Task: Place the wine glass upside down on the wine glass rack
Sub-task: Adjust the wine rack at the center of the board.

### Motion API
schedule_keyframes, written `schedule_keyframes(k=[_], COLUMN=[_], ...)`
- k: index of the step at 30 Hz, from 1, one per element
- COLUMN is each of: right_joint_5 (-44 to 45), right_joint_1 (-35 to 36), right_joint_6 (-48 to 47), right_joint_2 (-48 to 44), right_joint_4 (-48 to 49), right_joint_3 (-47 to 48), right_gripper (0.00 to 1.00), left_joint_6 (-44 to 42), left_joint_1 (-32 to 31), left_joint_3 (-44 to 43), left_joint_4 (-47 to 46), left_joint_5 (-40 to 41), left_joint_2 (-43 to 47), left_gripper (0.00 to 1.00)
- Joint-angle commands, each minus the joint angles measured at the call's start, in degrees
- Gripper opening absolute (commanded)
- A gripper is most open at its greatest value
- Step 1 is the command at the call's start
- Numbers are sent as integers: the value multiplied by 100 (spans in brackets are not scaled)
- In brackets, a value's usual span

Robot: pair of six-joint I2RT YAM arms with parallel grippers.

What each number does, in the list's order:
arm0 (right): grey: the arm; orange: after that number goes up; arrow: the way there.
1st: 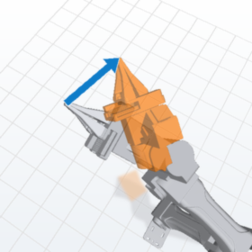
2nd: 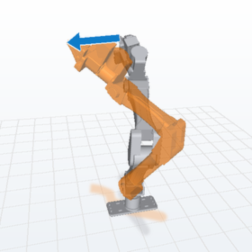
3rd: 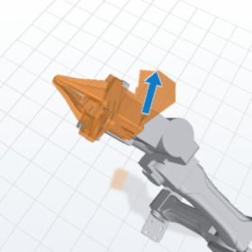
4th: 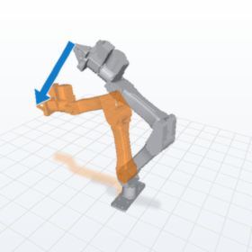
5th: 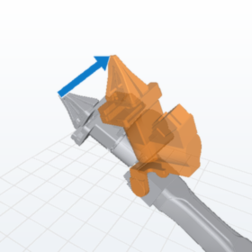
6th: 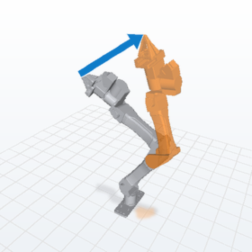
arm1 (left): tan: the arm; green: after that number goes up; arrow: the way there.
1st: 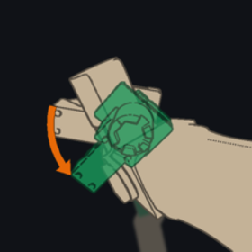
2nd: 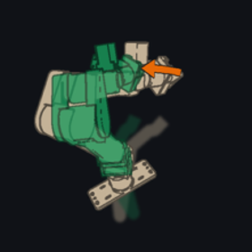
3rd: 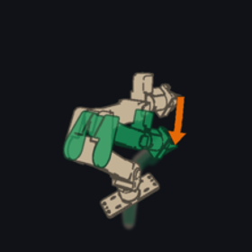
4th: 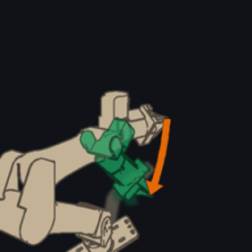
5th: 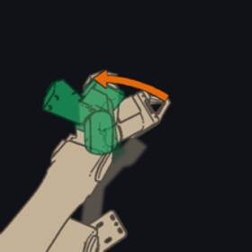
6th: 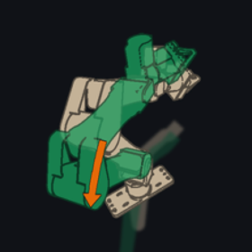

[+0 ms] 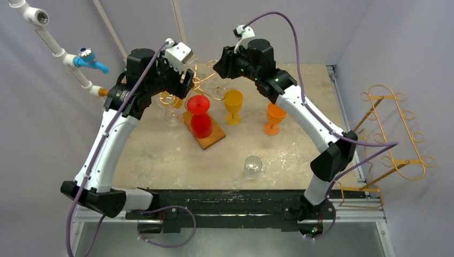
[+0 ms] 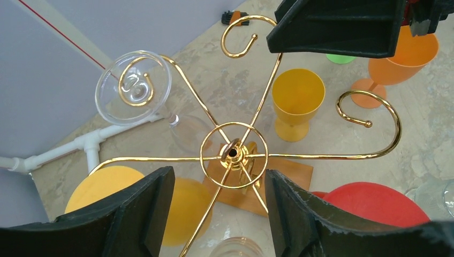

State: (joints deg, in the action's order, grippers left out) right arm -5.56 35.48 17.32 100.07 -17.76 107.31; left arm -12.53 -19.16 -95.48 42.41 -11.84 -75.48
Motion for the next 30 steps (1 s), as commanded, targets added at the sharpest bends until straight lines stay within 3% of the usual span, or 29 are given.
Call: schedule_keyframes(k=[1, 14, 21, 26, 28, 30], right_joint_5=[-258, -358, -357, -347, -250, -128], right_joint_1=[-59, -112, -129, -136, -145, -196], right_joint_6=[122, 182, 226, 257, 263, 306], right_joint_2=[-76, -133, -265, -381, -412, -483], right_joint_4=[323, 443, 566, 675, 646, 657], right_joint_3=[-34, -196, -456, -607, -618, -637], right_gripper=[43, 26, 15, 9, 14, 31], left_joint_6=[77, -216, -407, -444, -443, -462], left_joint_1=[17, 13, 17, 15, 17, 17], left_joint_3=[-311, -325, -369, -366, -375, -351], left_joint_4=[8, -251, -371, -427, -396, -369], left_joint_5=[-76, 47, 100, 111, 105, 84], left_joint_2=[-83, -353, -554, -594, -592, -550], left_gripper=[62, 50, 32, 28, 26, 25])
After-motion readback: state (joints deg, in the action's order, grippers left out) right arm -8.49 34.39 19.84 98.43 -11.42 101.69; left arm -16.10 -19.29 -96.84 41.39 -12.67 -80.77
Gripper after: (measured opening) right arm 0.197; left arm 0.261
